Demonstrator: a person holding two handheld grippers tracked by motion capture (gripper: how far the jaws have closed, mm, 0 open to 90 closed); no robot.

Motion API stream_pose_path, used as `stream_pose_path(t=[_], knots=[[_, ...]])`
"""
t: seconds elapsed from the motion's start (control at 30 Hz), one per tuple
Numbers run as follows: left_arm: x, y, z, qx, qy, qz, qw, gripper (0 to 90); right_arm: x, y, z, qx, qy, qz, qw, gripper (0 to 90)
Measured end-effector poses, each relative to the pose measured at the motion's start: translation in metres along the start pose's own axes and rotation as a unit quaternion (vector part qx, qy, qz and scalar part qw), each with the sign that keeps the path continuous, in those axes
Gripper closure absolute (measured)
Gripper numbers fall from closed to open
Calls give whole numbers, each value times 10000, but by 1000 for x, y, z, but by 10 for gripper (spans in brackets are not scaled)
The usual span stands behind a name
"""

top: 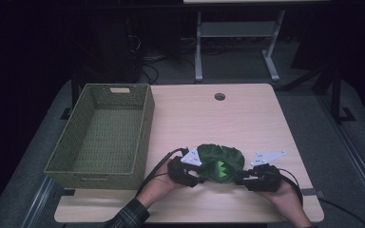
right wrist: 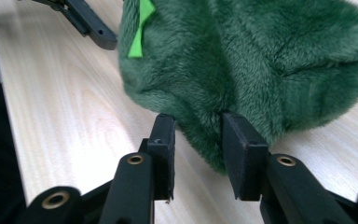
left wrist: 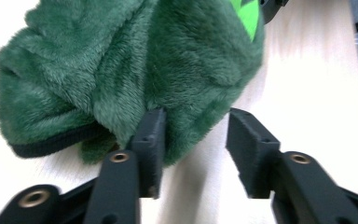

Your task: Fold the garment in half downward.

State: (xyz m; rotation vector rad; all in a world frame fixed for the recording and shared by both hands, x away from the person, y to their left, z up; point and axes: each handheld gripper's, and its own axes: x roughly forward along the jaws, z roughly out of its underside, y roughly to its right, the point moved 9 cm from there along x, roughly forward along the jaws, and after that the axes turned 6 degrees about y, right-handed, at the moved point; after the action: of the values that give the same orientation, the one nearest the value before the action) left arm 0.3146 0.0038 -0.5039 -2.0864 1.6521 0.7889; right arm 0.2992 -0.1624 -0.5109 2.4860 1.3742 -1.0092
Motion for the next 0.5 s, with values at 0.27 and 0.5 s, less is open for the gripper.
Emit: stream_pose_path(t=[0.27, 0.5], knots=[[-23, 4, -4, -60, 176, -62, 9998, 545, -22, -12, -4, -20, 231, -87, 9997, 599], [-28, -5, -25, -55, 461, -148, 9988, 793, -30, -6, -21, -103, 480, 61, 9988, 810]])
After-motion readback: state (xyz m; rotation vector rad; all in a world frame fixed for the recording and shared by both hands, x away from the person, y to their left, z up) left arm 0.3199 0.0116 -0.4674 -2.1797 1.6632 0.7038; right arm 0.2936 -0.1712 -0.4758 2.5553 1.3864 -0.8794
